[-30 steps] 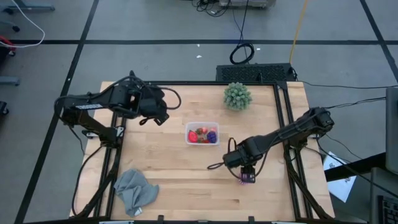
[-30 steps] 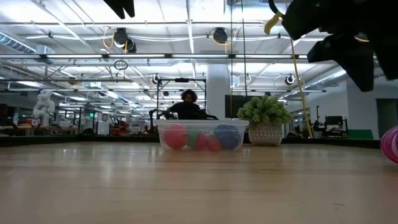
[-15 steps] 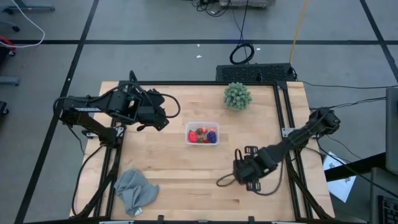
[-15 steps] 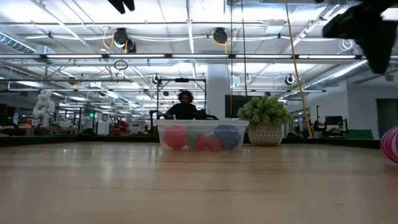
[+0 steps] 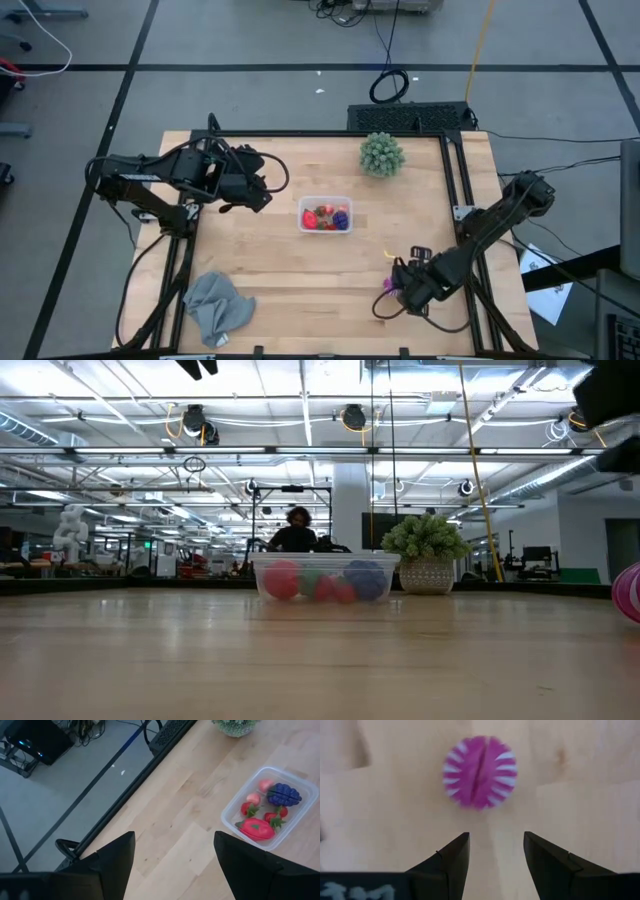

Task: Pick and placing Produce into tupperware
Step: Put the purple onion into the transparent bin

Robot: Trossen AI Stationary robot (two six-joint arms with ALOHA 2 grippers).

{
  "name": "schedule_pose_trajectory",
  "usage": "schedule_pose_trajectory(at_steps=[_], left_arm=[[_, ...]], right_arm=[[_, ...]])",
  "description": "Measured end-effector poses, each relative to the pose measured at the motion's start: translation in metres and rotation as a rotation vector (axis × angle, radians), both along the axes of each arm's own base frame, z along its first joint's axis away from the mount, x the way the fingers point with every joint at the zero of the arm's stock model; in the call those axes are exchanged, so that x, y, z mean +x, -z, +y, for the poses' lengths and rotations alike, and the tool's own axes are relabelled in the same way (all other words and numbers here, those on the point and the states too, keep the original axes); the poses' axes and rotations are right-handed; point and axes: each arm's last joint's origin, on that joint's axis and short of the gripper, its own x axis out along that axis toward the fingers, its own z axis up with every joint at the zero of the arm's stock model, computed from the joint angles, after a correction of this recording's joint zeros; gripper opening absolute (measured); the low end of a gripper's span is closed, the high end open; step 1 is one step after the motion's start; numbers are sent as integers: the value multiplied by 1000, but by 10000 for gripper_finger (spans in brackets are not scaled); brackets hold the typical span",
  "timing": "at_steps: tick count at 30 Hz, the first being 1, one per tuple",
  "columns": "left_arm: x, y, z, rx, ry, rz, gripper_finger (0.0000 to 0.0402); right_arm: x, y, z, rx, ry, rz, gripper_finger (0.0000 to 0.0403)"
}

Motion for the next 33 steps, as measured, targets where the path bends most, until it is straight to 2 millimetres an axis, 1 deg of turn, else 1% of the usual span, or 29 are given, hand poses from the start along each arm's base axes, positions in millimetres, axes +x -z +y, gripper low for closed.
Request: schedule_pose_trajectory(at_steps=[5, 8, 10, 18, 23, 26, 30, 33], left_arm=[[0, 0, 0, 0, -2, -3, 278], [0, 0, 0, 0, -2, -4, 278], [0, 0, 0, 2, -3, -5, 278], [2, -1, 0, 4, -1, -21, 278], [2, -1, 0, 4, -1, -20, 278], [2, -1, 0, 4, -1, -21, 278], [2, -1, 0, 5, 1, -20, 278], [2, -1, 0, 5, 1, -20, 278]], right_arm=[[-11, 25, -1, -8, 7, -31, 176], [-20, 34, 0, -15, 35, -20, 176], [-24, 36, 3, -22, 46, -42, 176], [-40, 36, 23, -35, 112, -184, 176], [-51, 34, 34, -61, 171, -331, 176], [-57, 33, 38, -67, 202, -390, 176], [-62, 33, 41, -57, 236, -423, 176], [-67, 32, 44, -68, 247, -497, 176]])
